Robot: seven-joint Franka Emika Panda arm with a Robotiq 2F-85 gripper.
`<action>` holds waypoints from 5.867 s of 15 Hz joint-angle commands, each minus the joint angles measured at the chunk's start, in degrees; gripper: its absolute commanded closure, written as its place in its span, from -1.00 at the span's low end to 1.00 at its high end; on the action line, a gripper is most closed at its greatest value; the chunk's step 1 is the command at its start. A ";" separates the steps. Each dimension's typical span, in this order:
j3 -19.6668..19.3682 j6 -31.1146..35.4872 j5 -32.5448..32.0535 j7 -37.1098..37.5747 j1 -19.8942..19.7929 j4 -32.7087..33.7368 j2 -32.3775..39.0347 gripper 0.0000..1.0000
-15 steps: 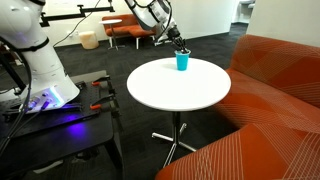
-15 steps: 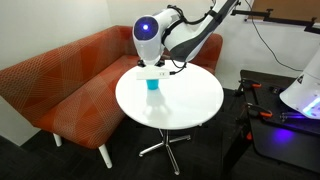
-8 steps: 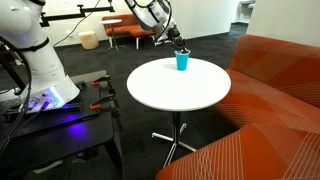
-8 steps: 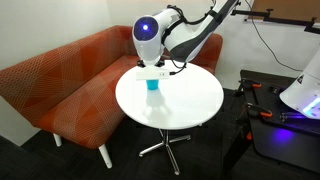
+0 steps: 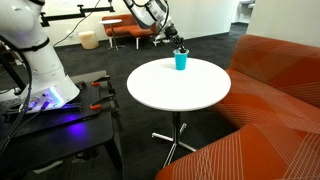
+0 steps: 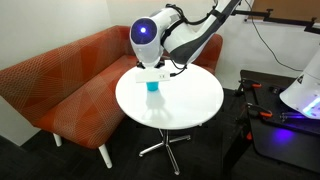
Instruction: Take the pen out of the cup and put it on the table
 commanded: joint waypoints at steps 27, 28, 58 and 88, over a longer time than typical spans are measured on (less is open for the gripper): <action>3.25 -21.81 -7.02 20.20 4.00 -5.22 -10.42 0.95; 3.42 -22.11 -7.15 21.13 3.96 -5.70 -10.93 0.95; -18.64 17.88 -0.84 26.72 12.49 -39.03 -33.10 0.95; -1.45 21.13 12.18 6.49 -4.70 -40.03 -32.36 -1.00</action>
